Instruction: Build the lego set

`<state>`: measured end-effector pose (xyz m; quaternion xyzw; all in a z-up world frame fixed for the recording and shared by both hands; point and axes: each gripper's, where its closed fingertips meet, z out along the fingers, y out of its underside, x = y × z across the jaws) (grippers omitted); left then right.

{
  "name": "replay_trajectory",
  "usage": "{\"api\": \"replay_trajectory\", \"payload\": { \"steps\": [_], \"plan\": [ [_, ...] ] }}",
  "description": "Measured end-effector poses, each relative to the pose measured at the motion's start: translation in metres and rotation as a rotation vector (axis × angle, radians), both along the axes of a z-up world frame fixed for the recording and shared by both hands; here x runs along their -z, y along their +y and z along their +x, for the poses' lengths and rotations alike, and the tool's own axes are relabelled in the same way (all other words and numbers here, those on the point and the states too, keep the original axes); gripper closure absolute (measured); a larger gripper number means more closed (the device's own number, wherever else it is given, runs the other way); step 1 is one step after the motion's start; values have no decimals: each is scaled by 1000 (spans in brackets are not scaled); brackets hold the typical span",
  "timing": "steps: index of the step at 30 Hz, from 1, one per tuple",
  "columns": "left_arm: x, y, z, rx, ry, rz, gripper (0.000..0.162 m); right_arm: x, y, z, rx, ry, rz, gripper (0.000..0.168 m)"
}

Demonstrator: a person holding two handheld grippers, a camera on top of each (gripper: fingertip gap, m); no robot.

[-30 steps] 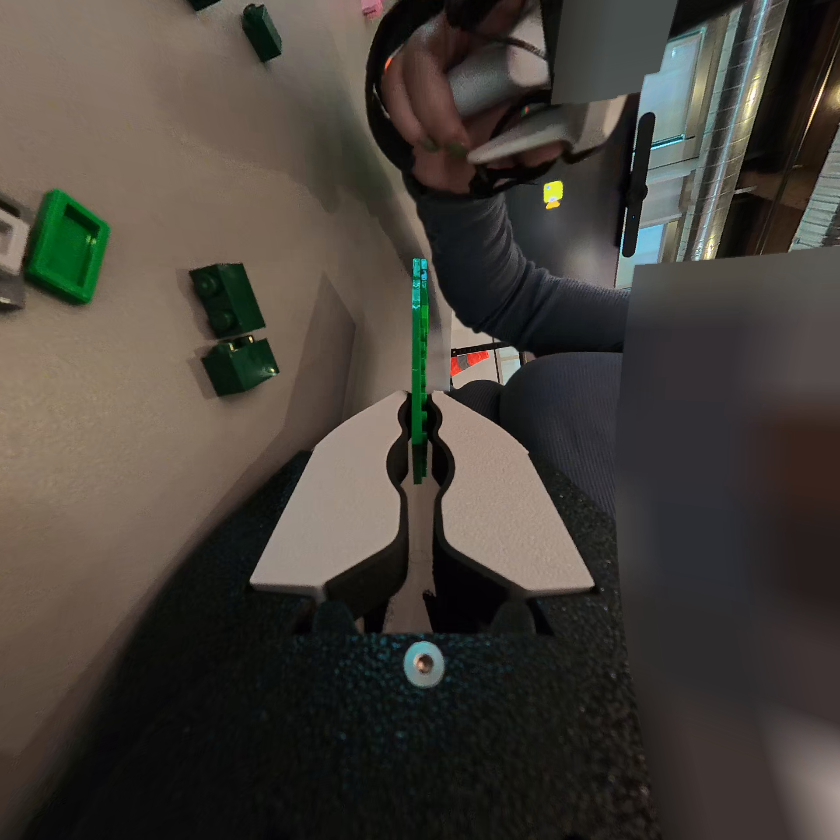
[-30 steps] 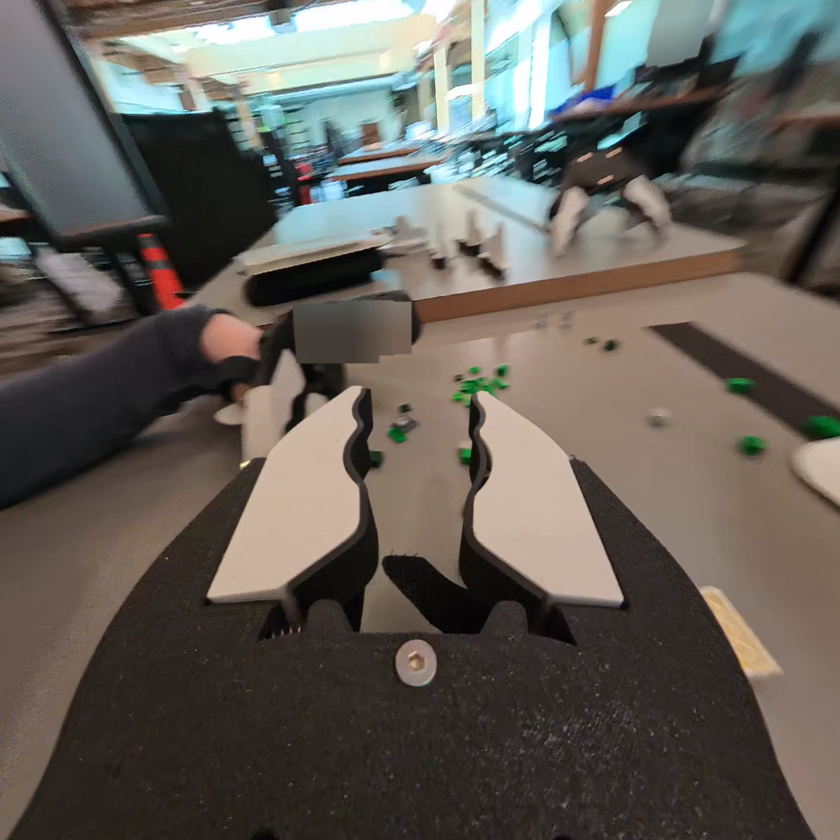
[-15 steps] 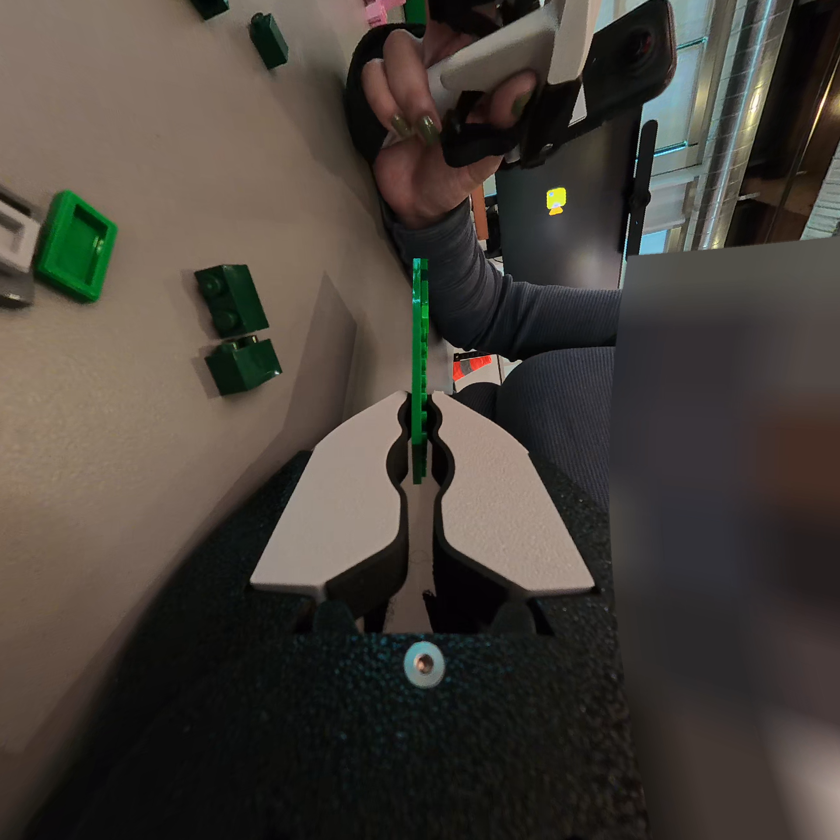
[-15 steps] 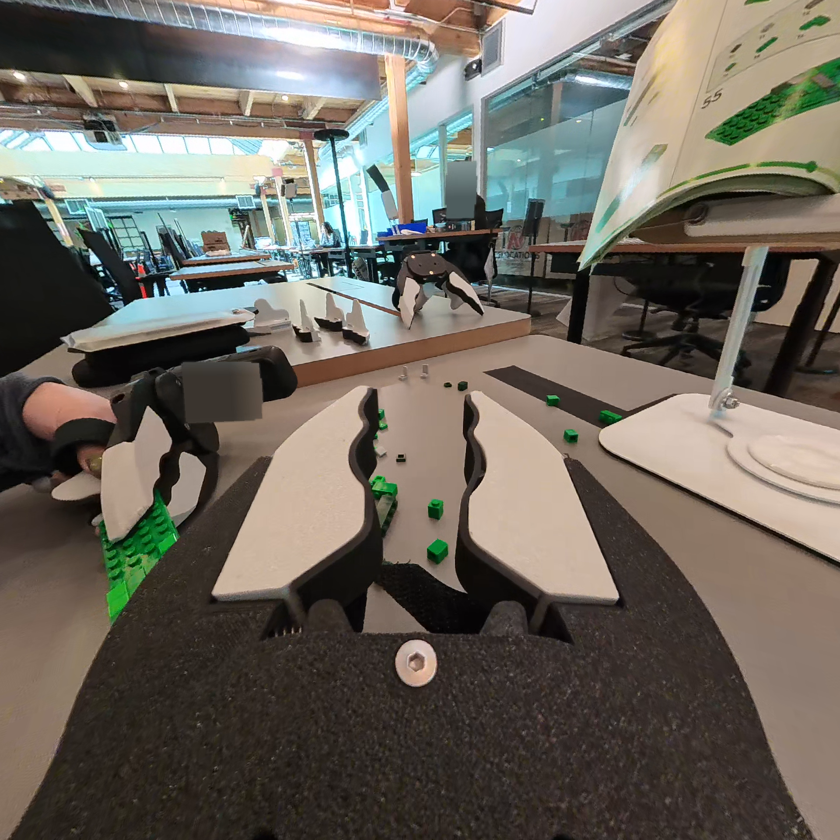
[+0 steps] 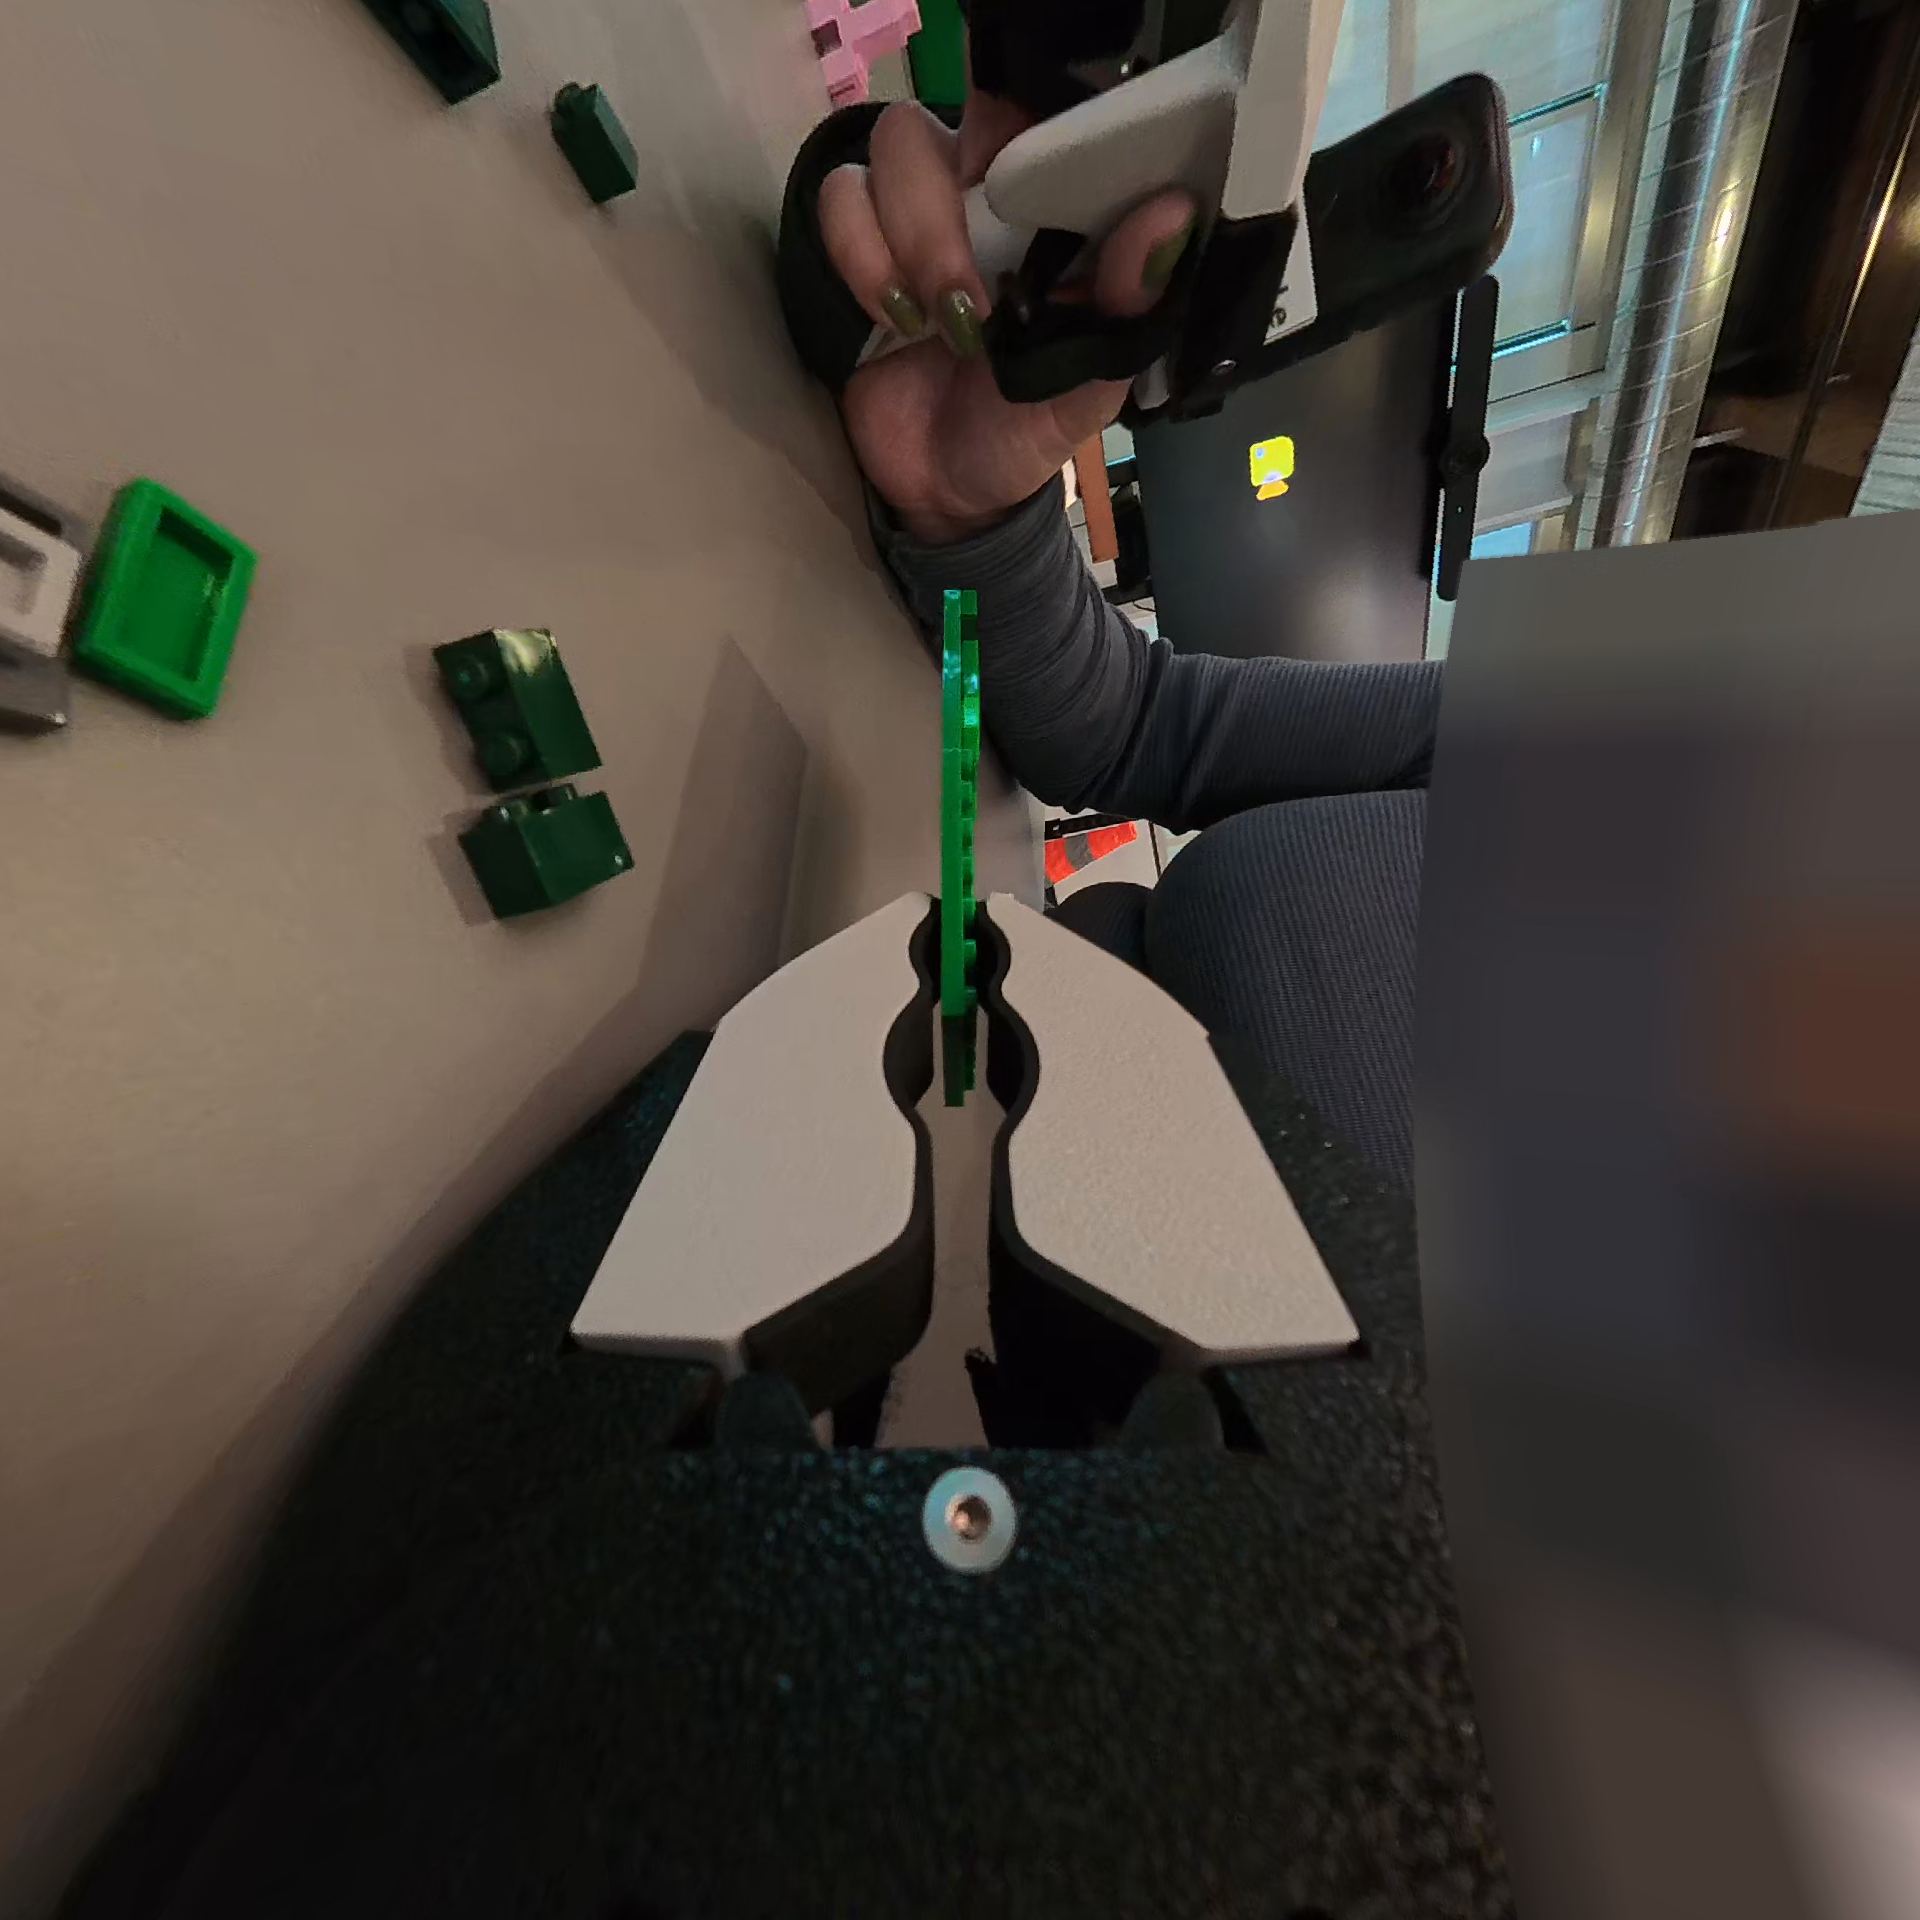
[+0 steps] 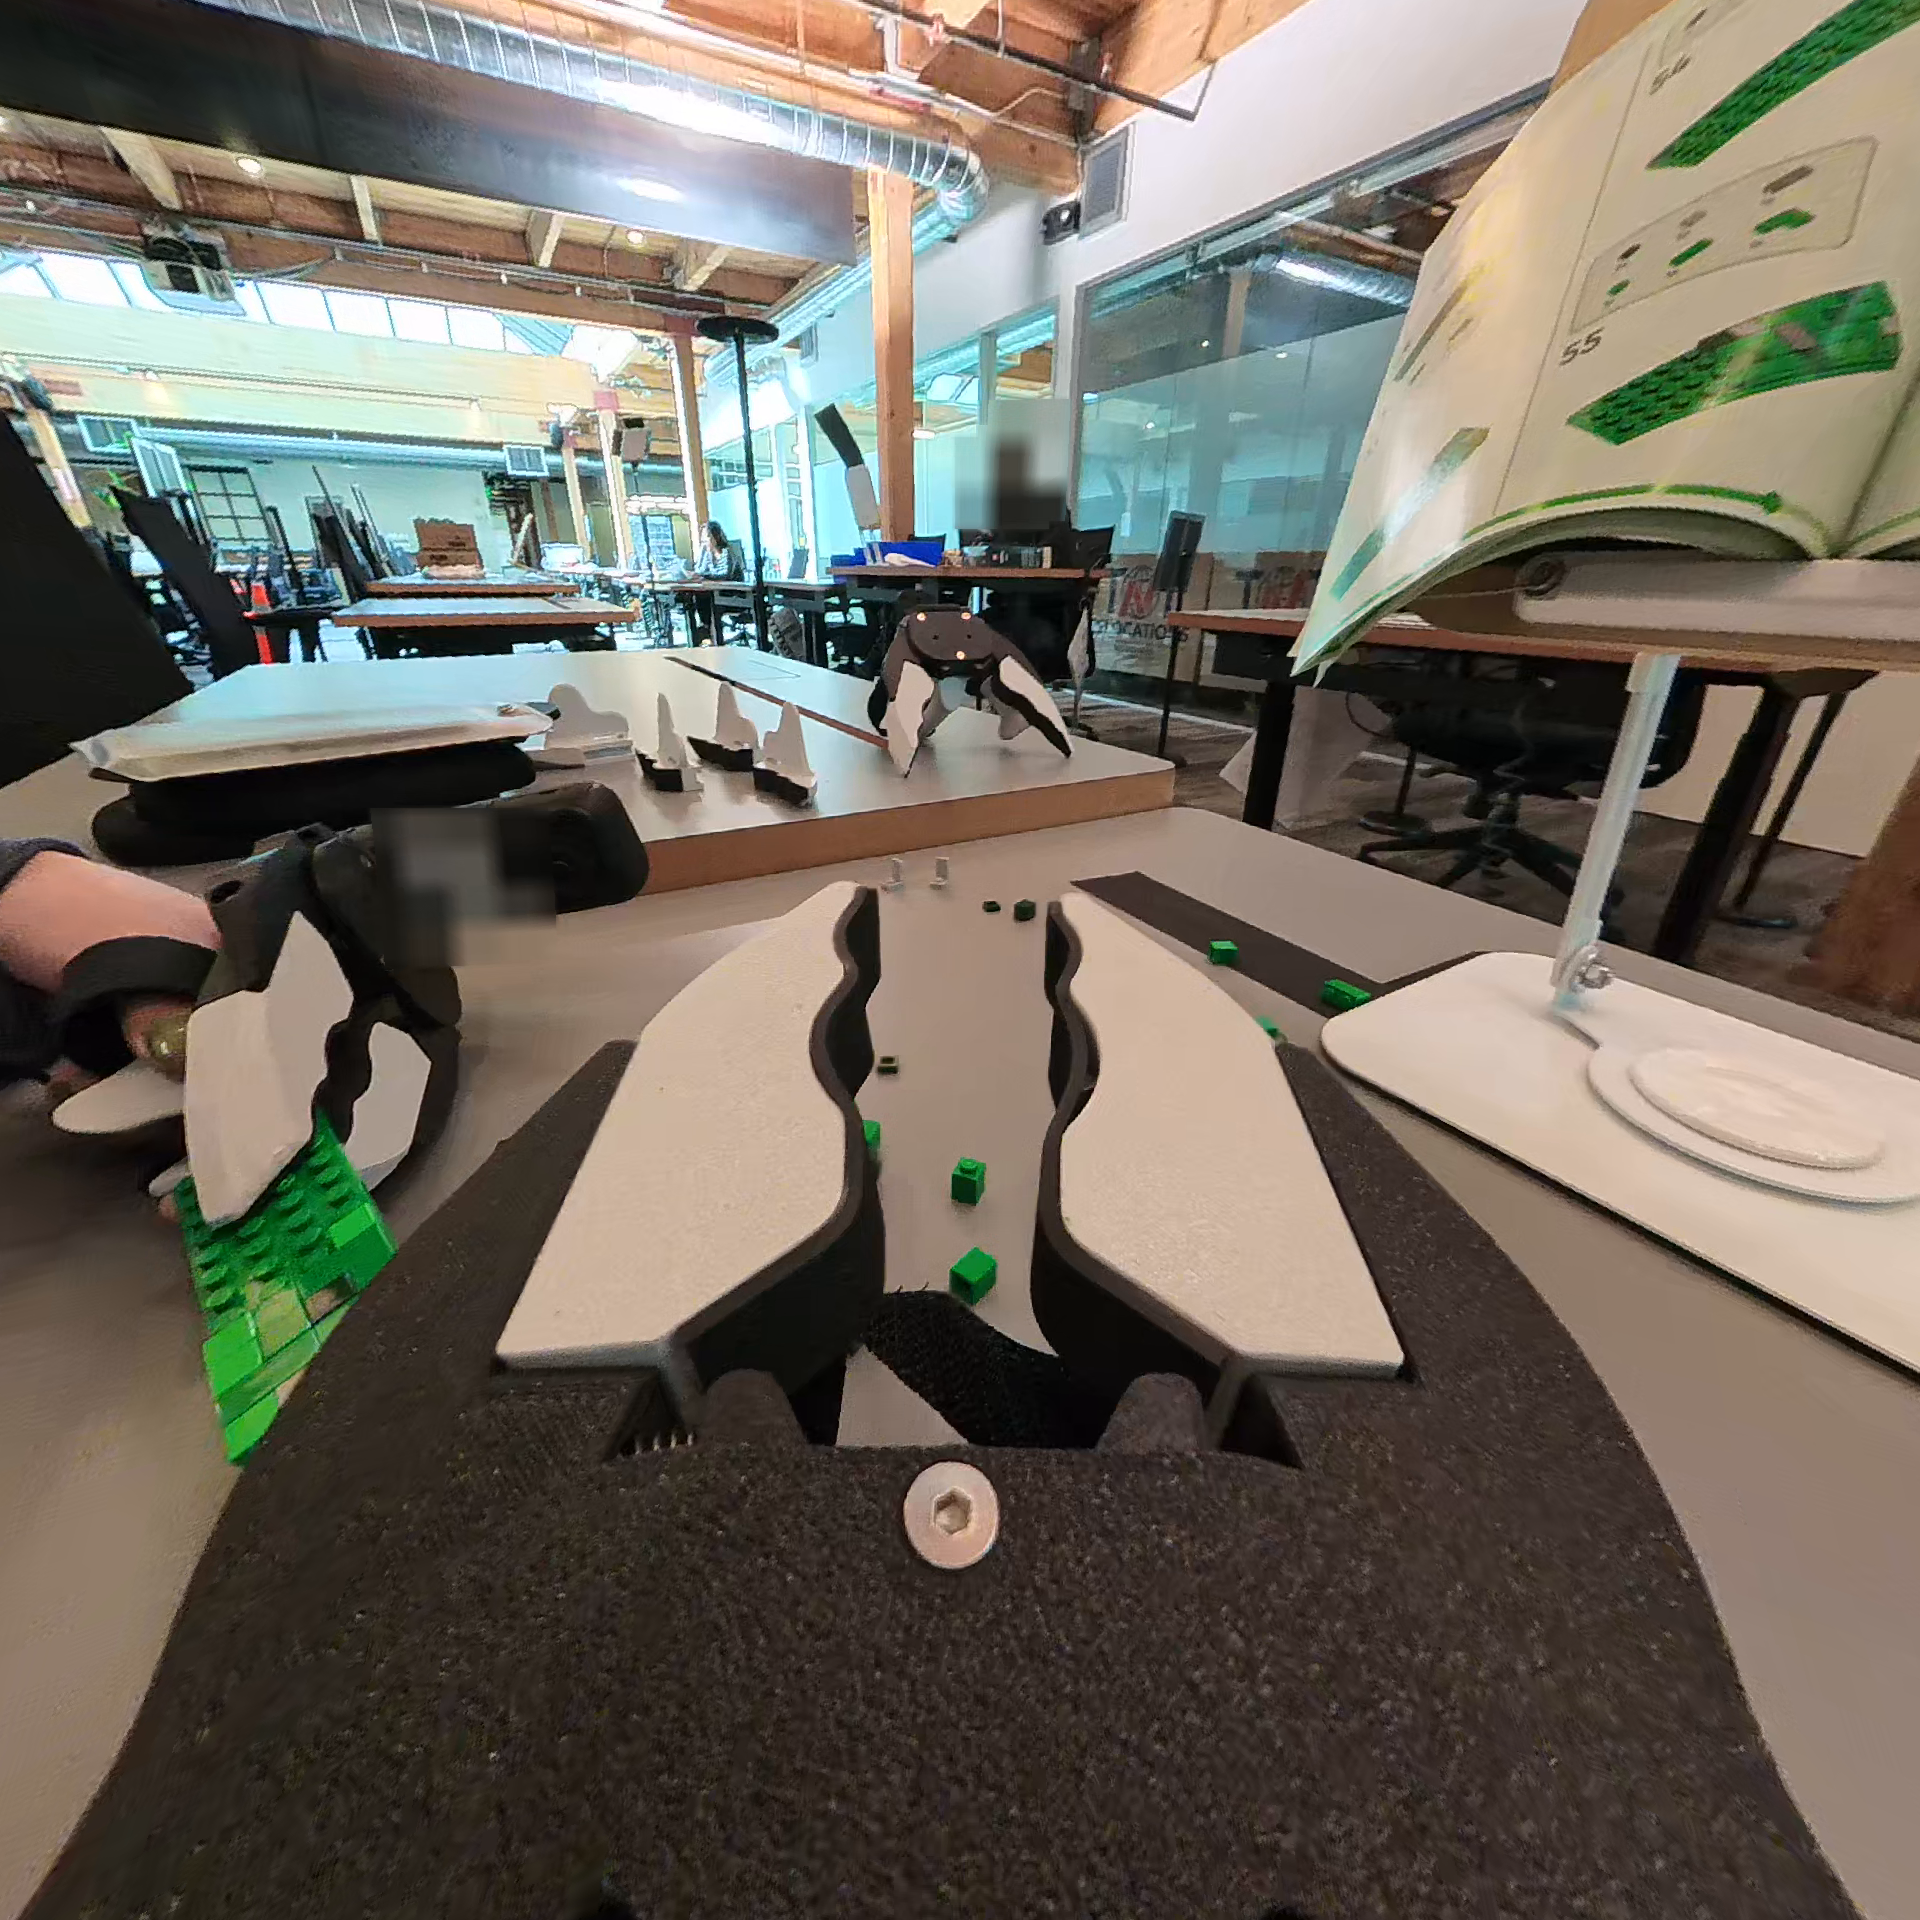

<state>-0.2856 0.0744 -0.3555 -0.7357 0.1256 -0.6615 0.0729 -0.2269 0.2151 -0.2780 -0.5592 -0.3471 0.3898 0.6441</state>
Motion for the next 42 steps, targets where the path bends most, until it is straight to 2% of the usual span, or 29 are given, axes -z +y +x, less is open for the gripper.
{"api": "replay_trajectory", "payload": {
  "steps": [13,25,28,33,39,42],
  "plan": [
    [-1,-1,0,6,-12,-1,157,-5,-3,3,41,-14,83,144],
    [-1,-1,0,9,-10,-2,157,1,-5,-3,10,-57,63,148],
    [-1,-2,0,10,-7,0,157,14,4,-5,29,-160,23,141],
    [0,-4,0,18,4,5,157,25,12,-14,-13,-320,-19,150],
    [0,-5,-1,25,4,5,157,45,13,-58,-177,-521,-177,153],
    [-1,-5,-1,23,-5,2,157,53,30,-75,-178,-660,-184,157]
  ]
}}
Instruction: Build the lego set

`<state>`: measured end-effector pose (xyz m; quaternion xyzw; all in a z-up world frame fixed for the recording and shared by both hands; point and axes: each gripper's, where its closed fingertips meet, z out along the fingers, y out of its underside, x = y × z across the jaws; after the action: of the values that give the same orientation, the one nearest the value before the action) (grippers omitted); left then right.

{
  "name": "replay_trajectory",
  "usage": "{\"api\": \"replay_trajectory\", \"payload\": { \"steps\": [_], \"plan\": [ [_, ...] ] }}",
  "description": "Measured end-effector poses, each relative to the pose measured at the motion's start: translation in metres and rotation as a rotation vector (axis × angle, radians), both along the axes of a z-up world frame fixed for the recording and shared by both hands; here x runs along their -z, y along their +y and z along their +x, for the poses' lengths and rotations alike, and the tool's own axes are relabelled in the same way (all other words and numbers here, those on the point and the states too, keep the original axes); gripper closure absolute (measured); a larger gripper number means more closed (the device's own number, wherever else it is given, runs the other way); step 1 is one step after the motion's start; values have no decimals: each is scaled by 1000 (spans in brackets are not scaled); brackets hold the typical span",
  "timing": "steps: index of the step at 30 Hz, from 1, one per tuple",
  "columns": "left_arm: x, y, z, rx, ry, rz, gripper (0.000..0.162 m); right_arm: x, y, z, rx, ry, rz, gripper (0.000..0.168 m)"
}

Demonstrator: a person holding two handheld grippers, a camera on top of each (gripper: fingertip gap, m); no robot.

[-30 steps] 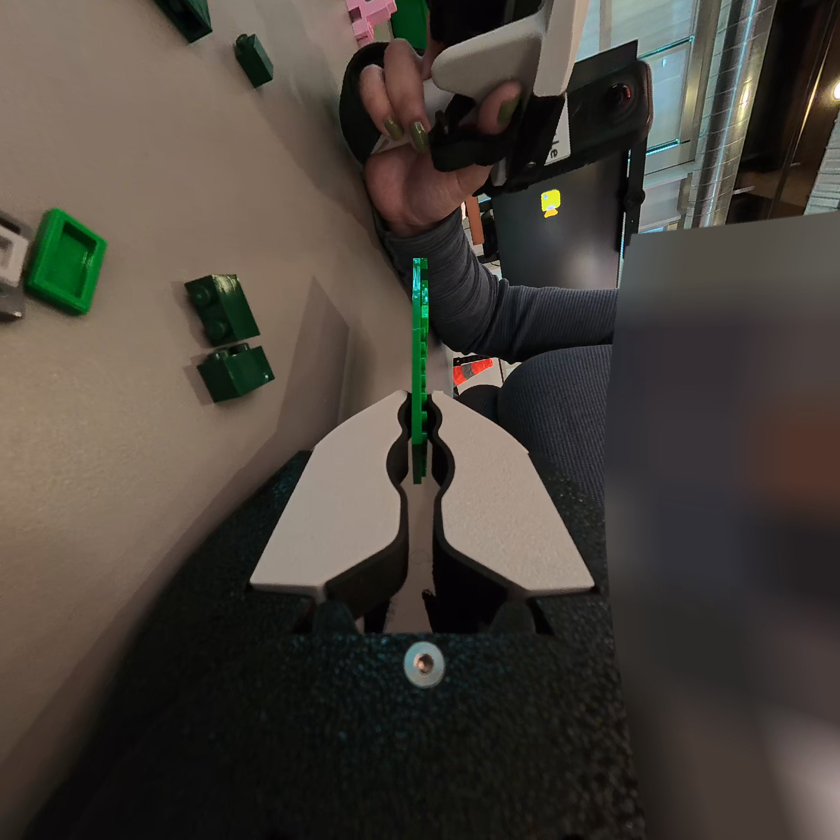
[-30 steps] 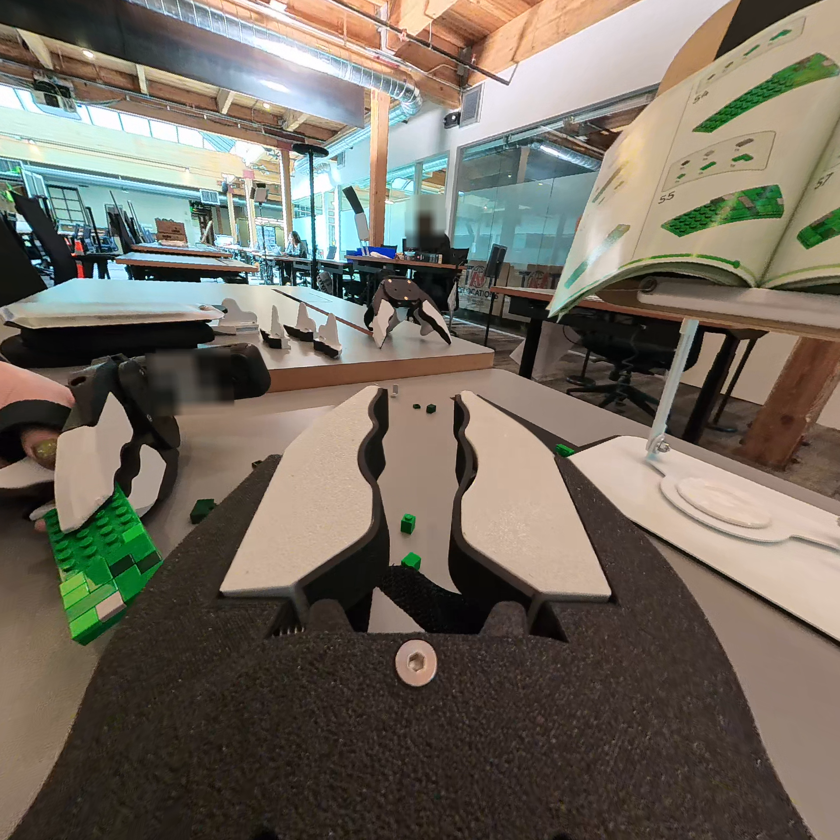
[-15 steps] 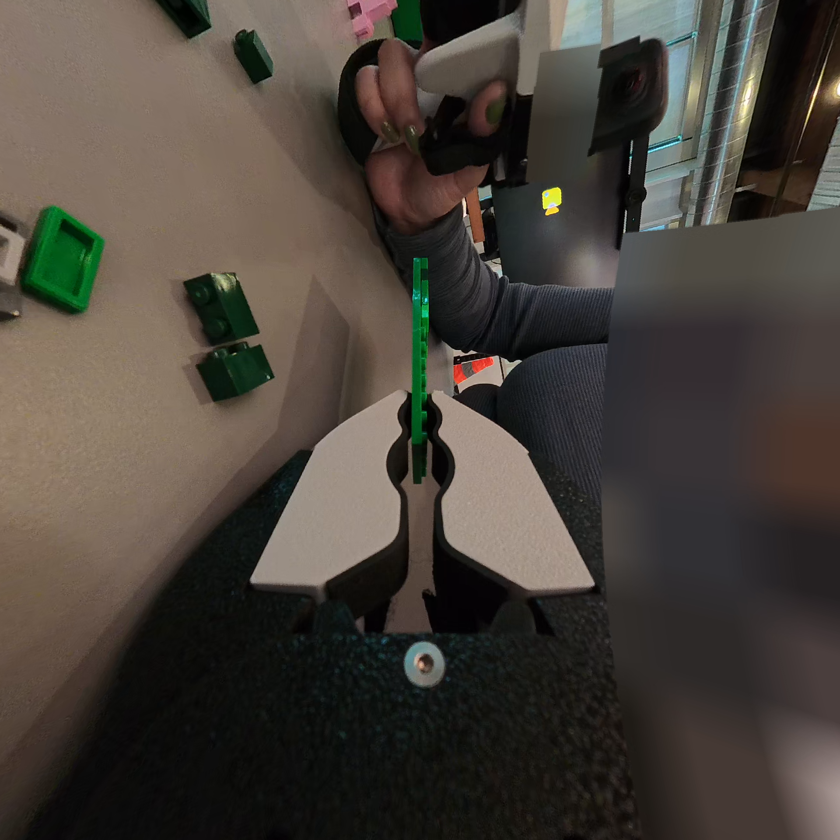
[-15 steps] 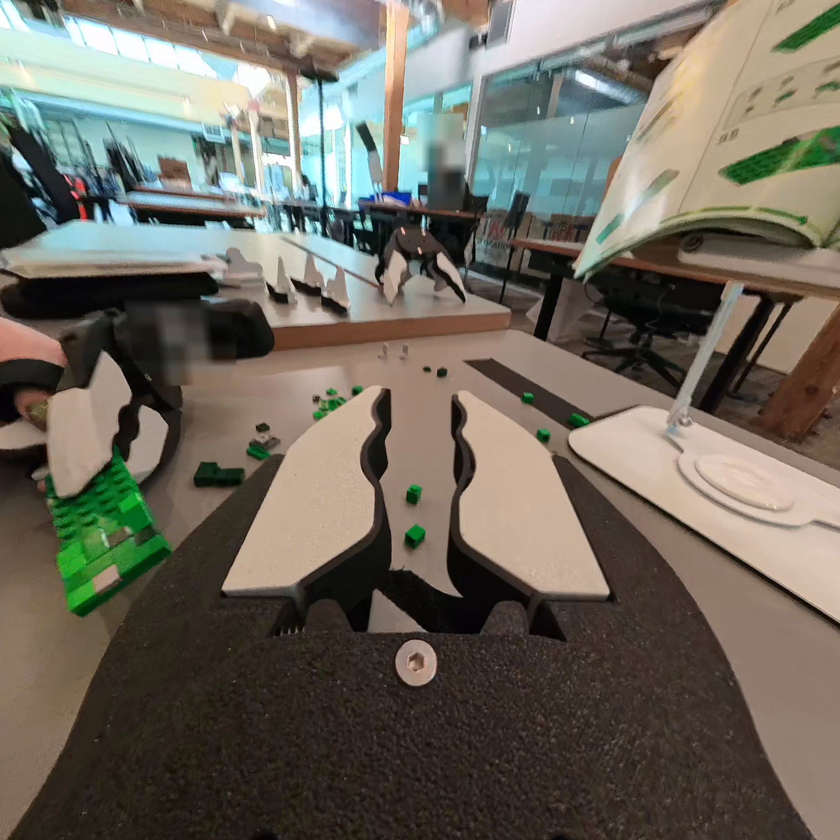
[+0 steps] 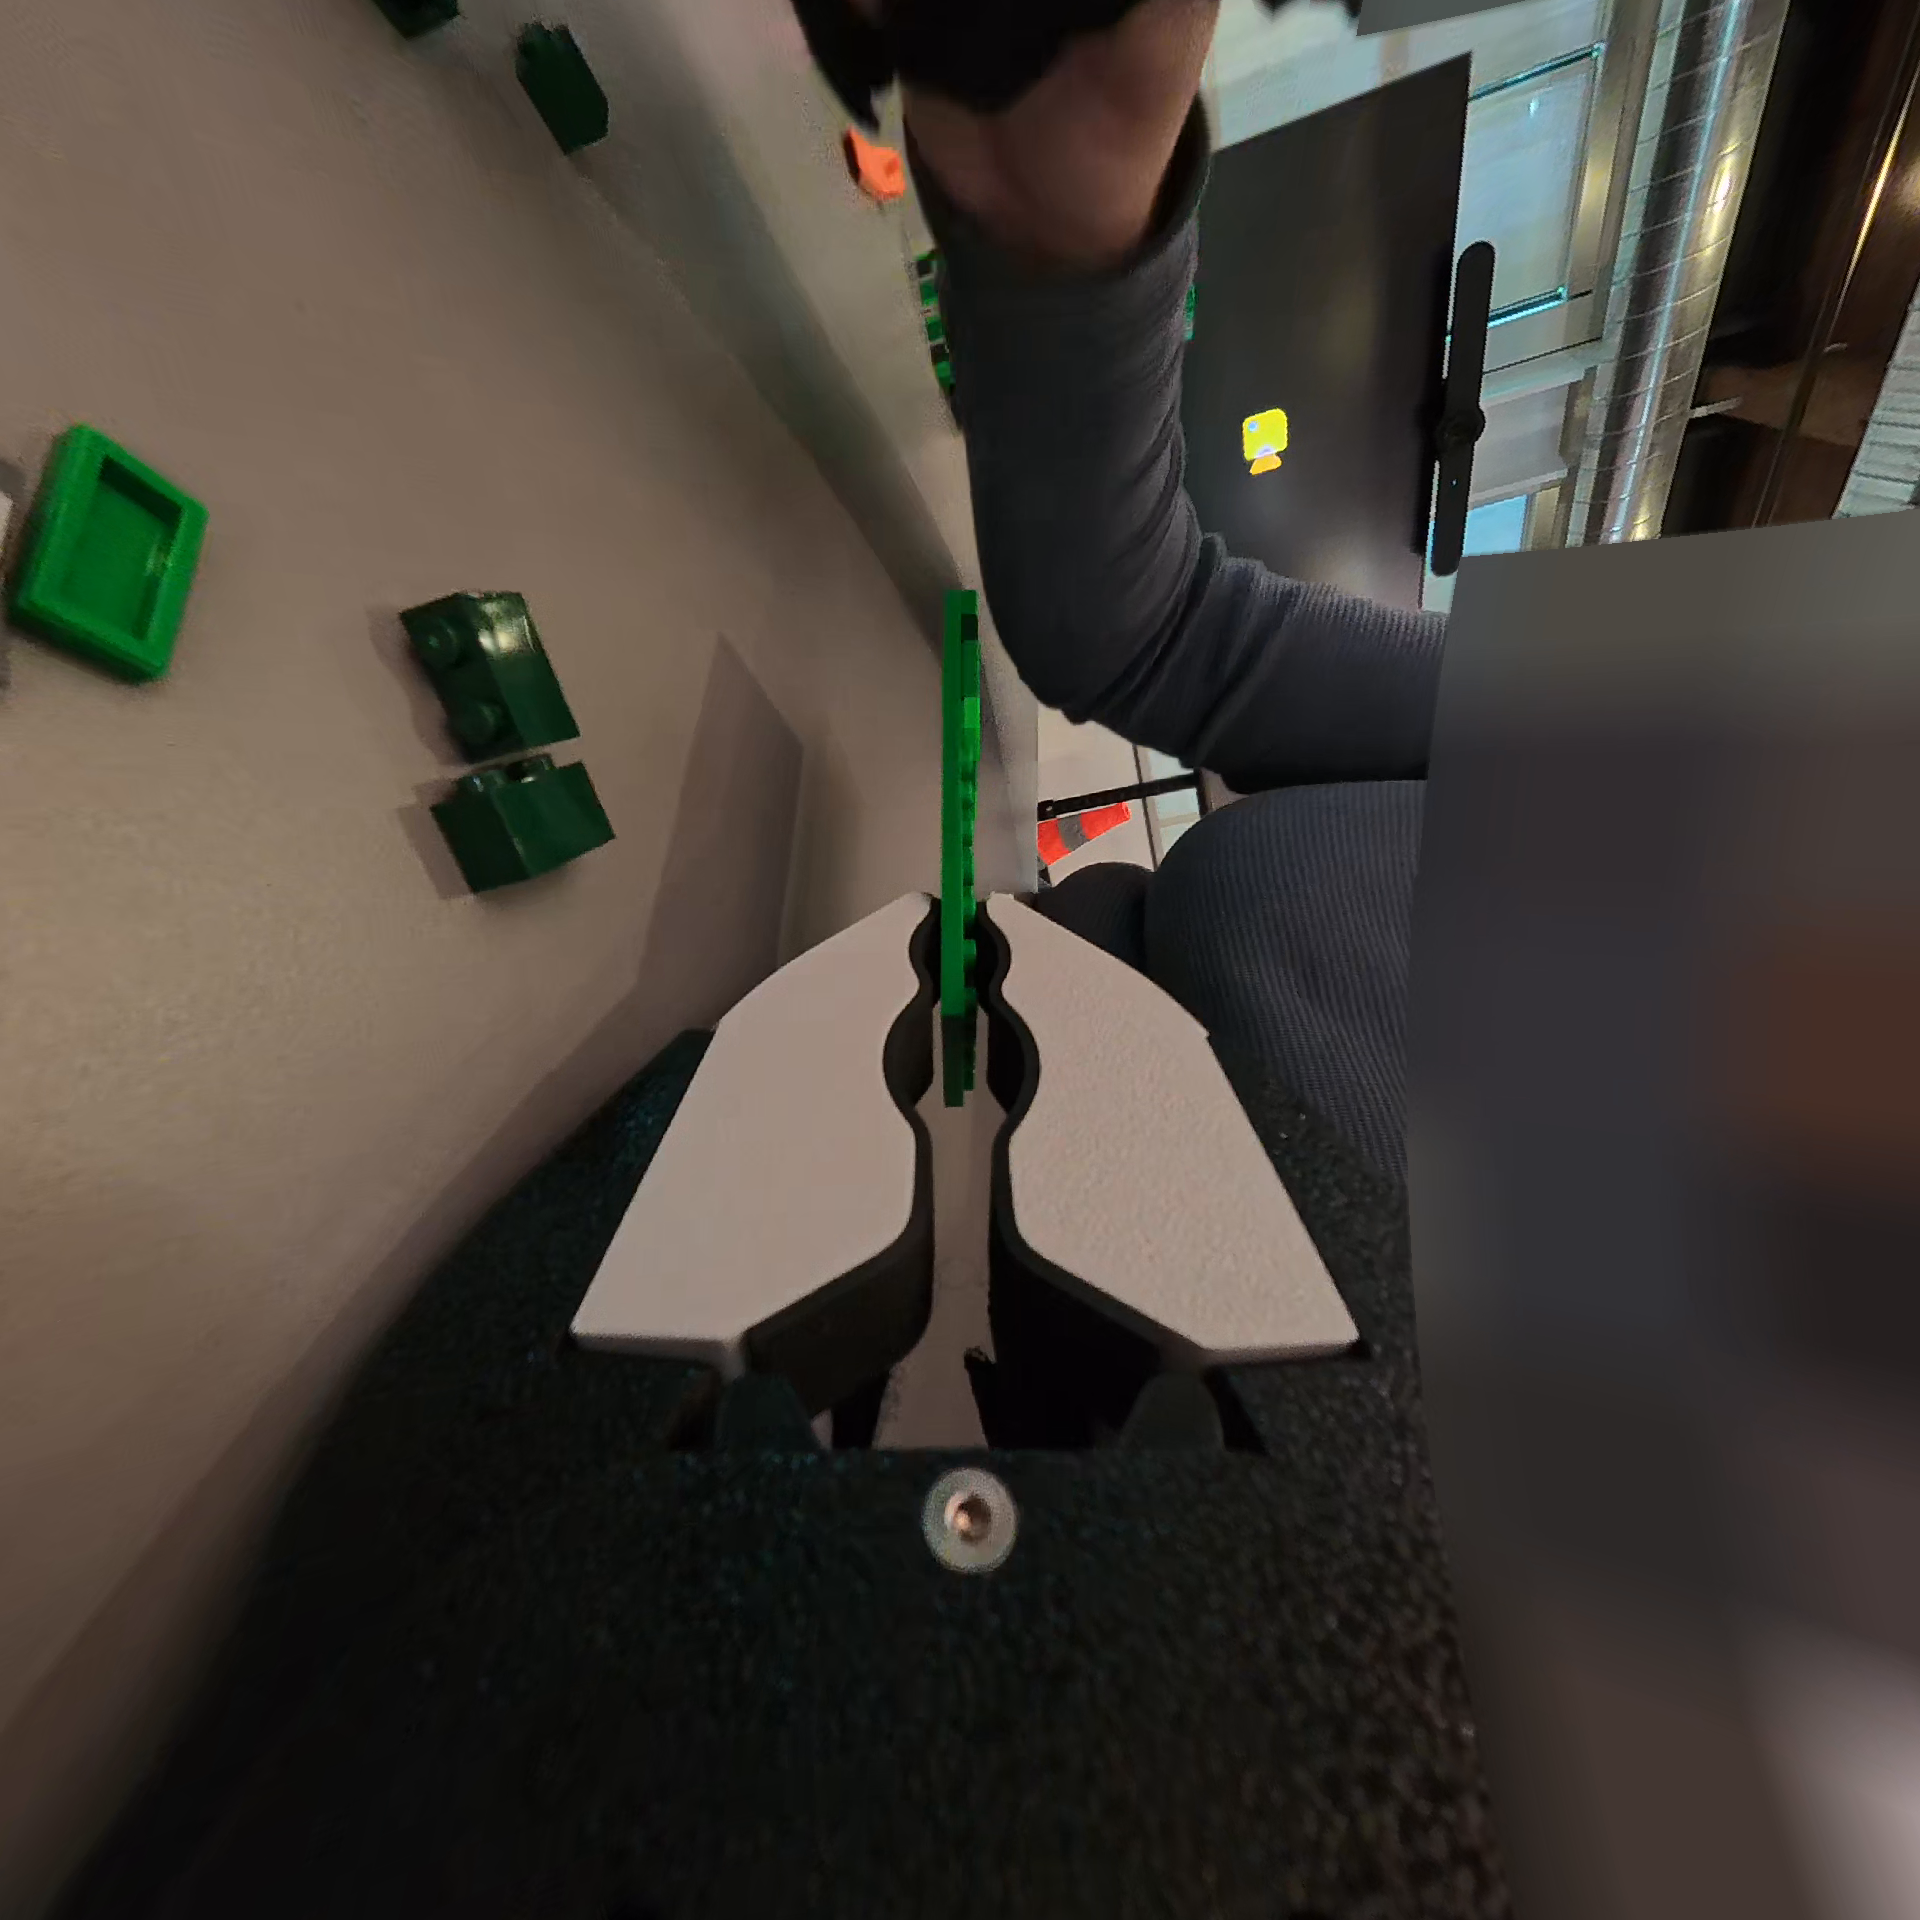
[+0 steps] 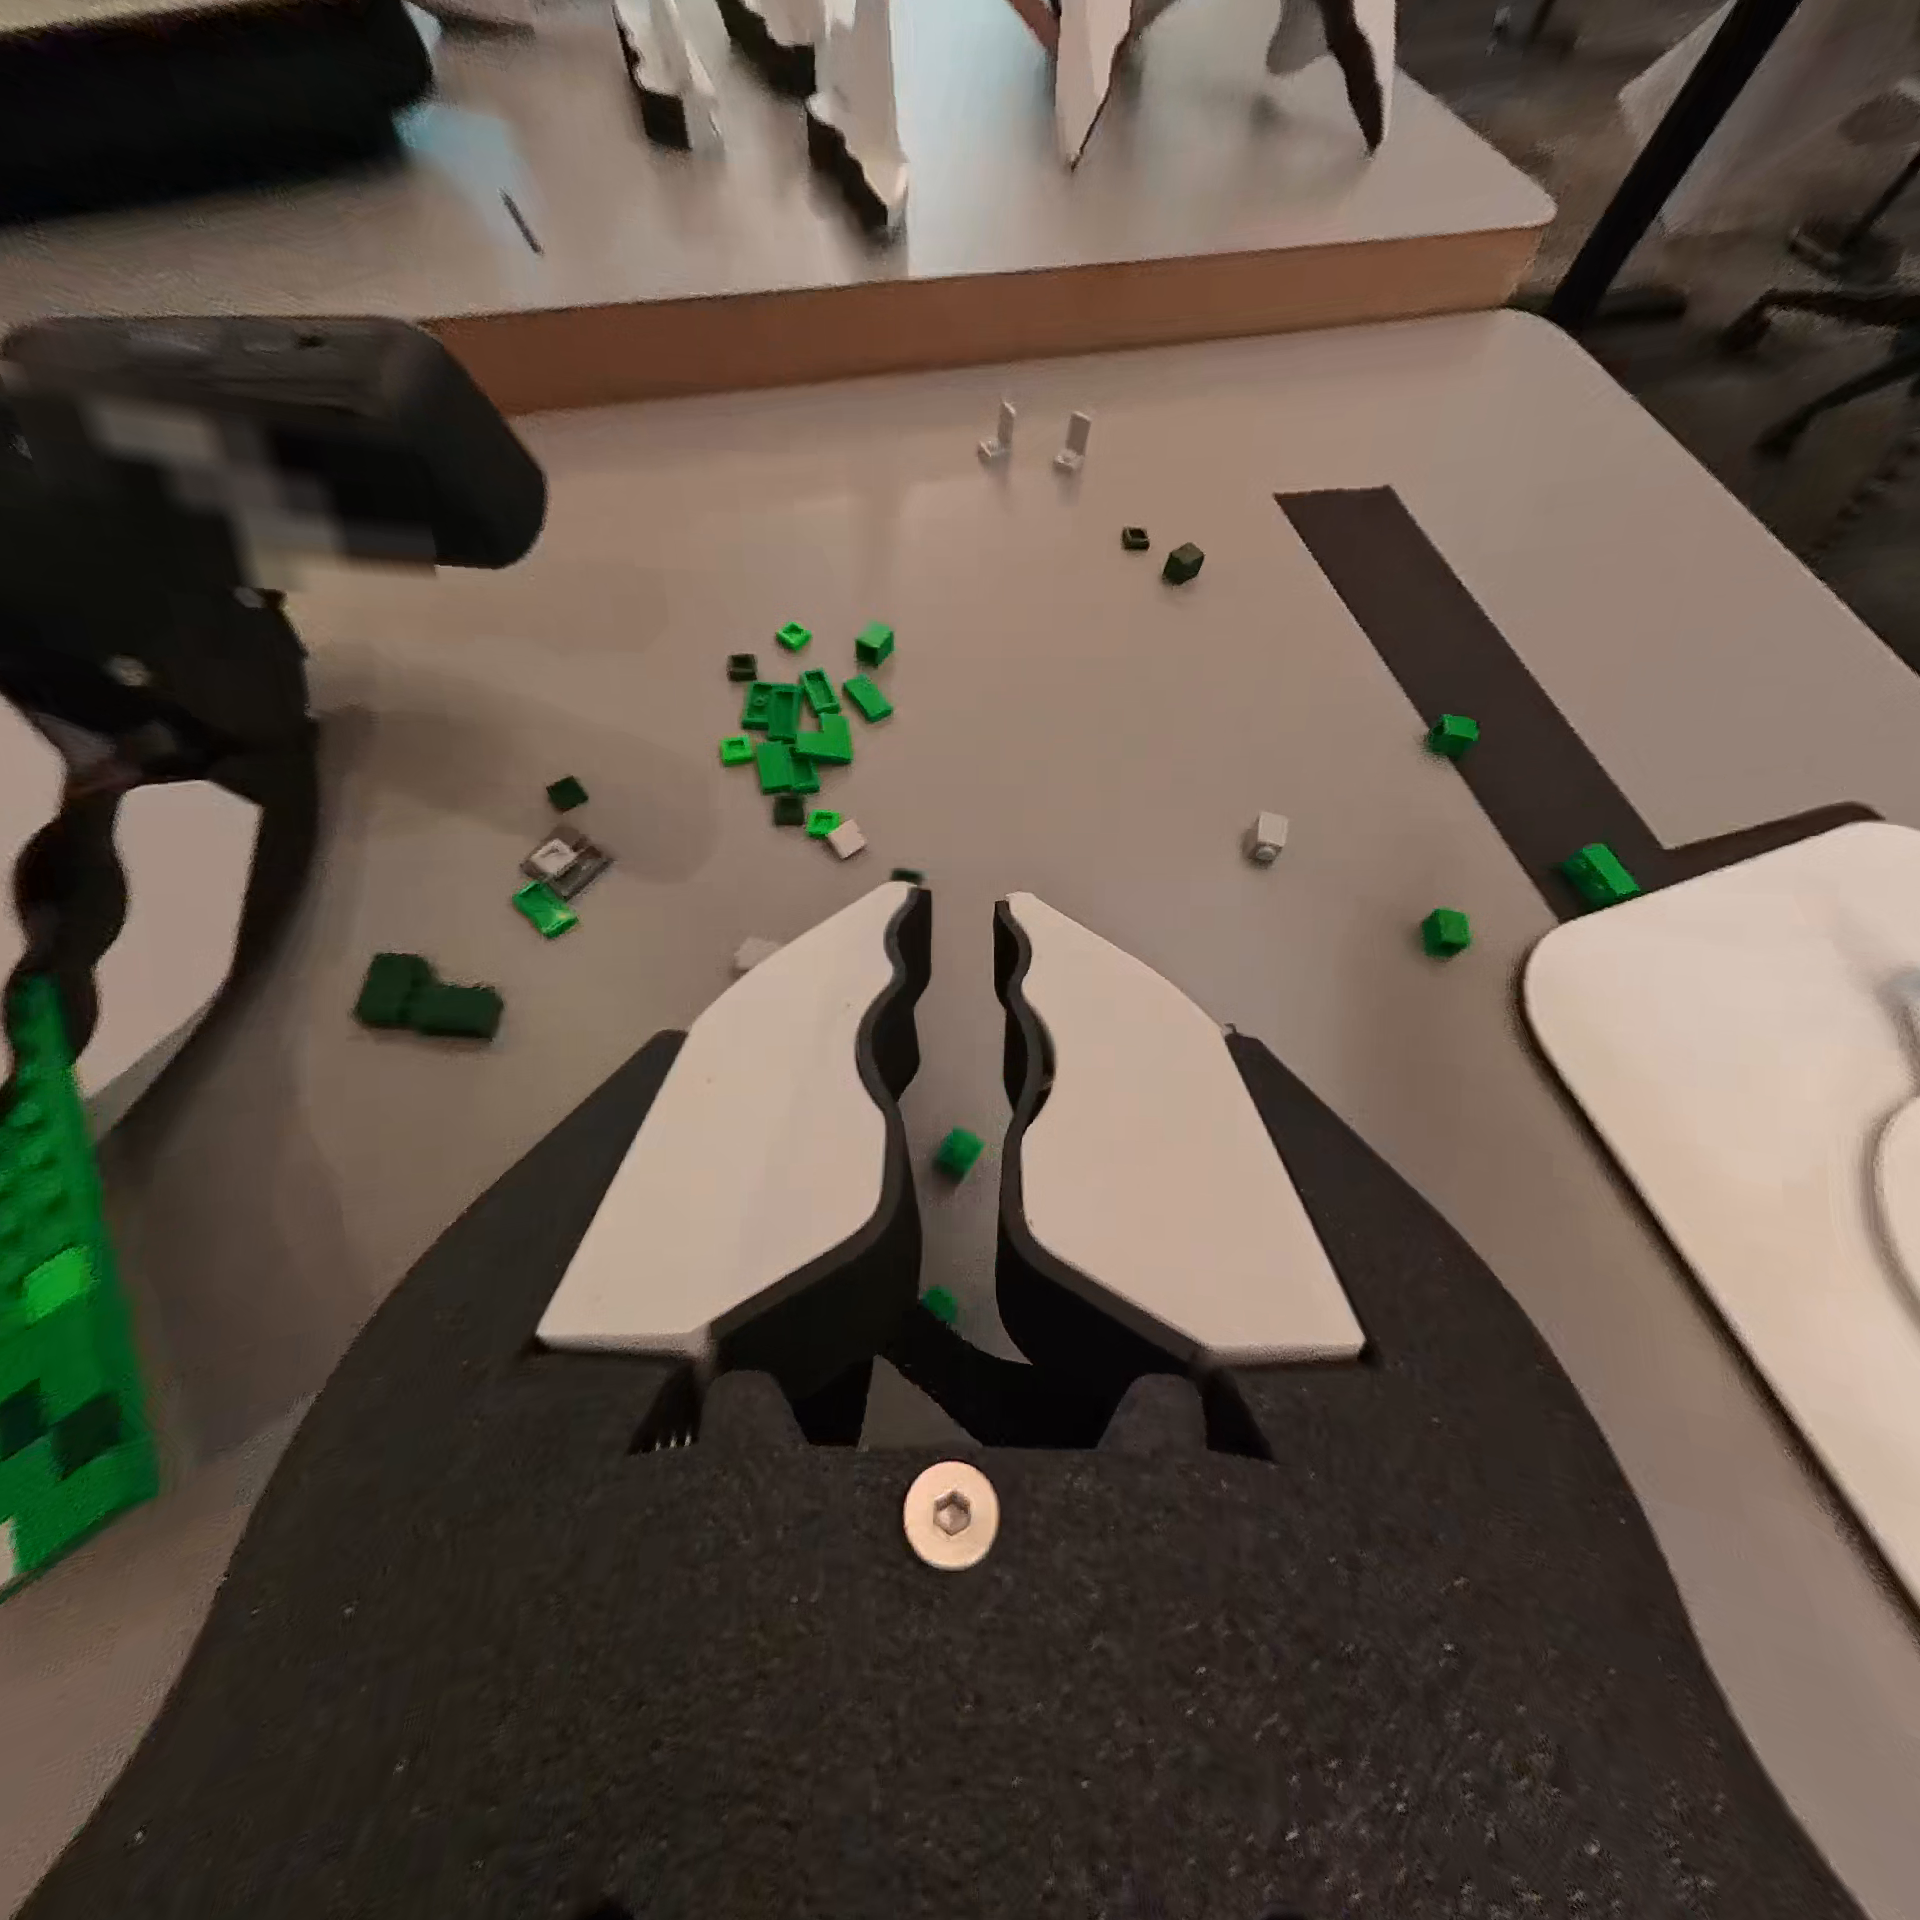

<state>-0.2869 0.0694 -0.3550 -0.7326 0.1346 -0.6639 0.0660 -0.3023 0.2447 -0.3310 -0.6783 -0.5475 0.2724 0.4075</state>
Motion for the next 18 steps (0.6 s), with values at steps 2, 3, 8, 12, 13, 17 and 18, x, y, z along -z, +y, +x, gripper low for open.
{"api": "replay_trajectory", "payload": {
  "steps": [2,3,8,12,13,17,18],
  "plan": [
    [0,0,0,0,-3,1,157,2,6,-11,-45,-49,-42,161],
    [0,0,0,0,-4,1,157,3,4,-17,-82,-70,-90,161],
    [-1,0,0,1,-7,-1,157,24,-12,-27,-180,-300,-202,163],
    [-1,0,0,1,-7,-2,157,44,-13,-22,-120,-459,-301,164],
    [-1,0,0,1,-7,-2,157,42,-13,-27,-143,-440,-287,164],
    [-1,0,0,1,-9,-2,157,35,-16,-32,-269,-437,-154,164],
    [-1,0,0,1,-10,-2,157,34,-11,-31,-267,-439,-113,164]
  ]
}}
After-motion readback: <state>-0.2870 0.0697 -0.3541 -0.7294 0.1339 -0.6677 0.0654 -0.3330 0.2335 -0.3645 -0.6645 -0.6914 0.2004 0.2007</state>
